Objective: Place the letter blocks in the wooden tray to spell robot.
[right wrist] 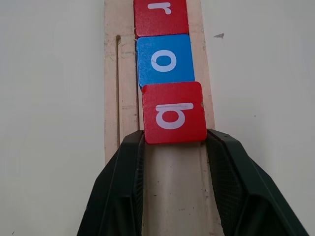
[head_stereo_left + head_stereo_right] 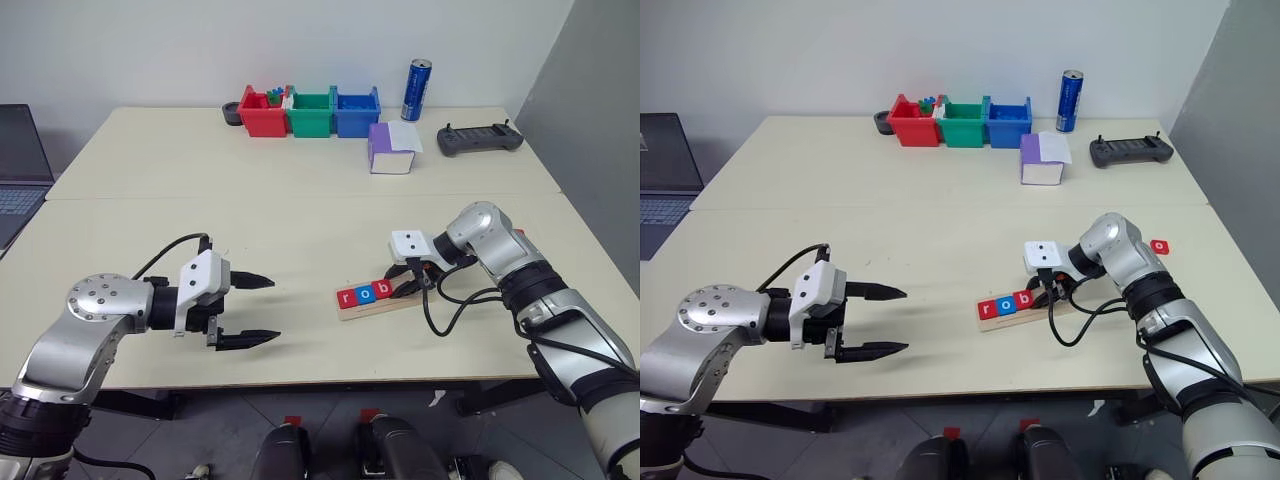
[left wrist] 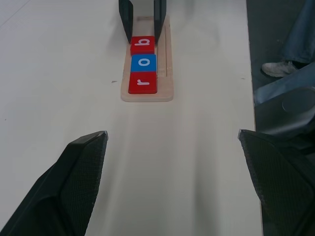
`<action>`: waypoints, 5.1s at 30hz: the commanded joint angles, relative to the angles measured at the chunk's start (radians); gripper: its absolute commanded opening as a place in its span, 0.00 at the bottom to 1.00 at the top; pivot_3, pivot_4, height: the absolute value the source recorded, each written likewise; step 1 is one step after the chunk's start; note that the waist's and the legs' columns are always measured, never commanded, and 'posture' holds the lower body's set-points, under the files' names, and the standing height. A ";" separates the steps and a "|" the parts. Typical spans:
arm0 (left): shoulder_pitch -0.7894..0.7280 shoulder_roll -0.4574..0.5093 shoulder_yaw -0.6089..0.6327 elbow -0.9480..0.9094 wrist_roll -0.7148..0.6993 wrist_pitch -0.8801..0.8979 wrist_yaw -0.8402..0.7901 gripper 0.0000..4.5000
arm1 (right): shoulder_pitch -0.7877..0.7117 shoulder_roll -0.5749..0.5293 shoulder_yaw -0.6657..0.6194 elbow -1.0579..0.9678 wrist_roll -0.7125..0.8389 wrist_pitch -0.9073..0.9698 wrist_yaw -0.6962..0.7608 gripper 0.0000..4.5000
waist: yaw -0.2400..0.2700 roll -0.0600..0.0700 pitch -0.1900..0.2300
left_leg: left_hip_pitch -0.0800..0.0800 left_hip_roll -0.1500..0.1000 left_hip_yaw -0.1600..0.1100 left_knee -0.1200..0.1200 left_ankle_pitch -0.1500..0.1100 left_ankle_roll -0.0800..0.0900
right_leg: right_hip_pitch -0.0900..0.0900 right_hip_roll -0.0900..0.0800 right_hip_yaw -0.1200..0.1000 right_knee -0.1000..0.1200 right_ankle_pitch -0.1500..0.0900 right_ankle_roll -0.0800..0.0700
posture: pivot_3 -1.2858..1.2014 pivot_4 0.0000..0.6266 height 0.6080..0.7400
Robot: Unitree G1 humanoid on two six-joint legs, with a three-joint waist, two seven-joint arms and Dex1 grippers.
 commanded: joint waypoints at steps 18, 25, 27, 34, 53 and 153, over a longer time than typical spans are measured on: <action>-0.018 0.022 0.027 -0.024 -0.008 0.009 0.005 1.00 | 0.004 -0.011 0.013 -0.039 -0.031 -0.015 0.043 0.32 | 0.001 0.000 0.000 | 0.000 0.000 0.000 0.000 0.000 0.000 | 0.000 0.000 0.000 0.000 0.000 0.000 | 0.52 0.24 1.00; -0.017 0.024 0.029 -0.022 -0.005 0.007 0.006 1.00 | -0.005 0.002 0.012 -0.019 -0.036 0.003 0.025 0.49 | 0.001 0.000 0.000 | 0.000 0.000 0.000 0.000 0.000 0.000 | 0.000 0.000 0.000 0.000 0.000 0.000 | 0.52 0.24 1.00; -0.018 0.025 0.029 -0.021 -0.003 0.006 0.007 1.00 | -0.007 0.001 0.012 -0.020 -0.034 0.006 0.031 0.64 | 0.000 0.000 0.000 | 0.000 0.000 0.000 0.000 0.000 0.000 | 0.000 0.000 0.000 0.000 0.000 0.000 | 0.52 0.24 1.00; -0.020 0.027 0.028 -0.018 -0.004 0.005 0.007 1.00 | -0.010 -0.053 -0.035 -0.065 0.007 0.003 0.053 0.99 | 0.002 0.000 0.000 | 0.000 0.000 0.000 0.000 0.000 0.000 | 0.000 0.000 0.000 0.000 0.000 0.000 | 0.52 0.24 1.00; -0.046 0.001 0.005 0.013 -0.004 -0.014 -0.005 1.00 | 0.496 -0.317 -0.826 -0.632 0.317 0.902 -0.607 0.99 | 0.021 0.000 0.000 | 0.001 0.000 0.000 -0.002 -0.001 0.000 | 0.000 -0.001 0.000 -0.001 -0.001 -0.001 | 0.52 0.24 1.00; -0.054 -0.137 0.043 0.108 -0.043 -0.108 0.026 1.00 | 0.393 0.073 -0.803 -0.628 0.395 0.893 -1.427 0.32 | 0.003 0.000 0.000 | 0.000 -0.001 0.000 -0.008 0.000 -0.001 | -0.001 0.000 0.001 -0.003 -0.001 -0.001 | 0.52 0.24 1.00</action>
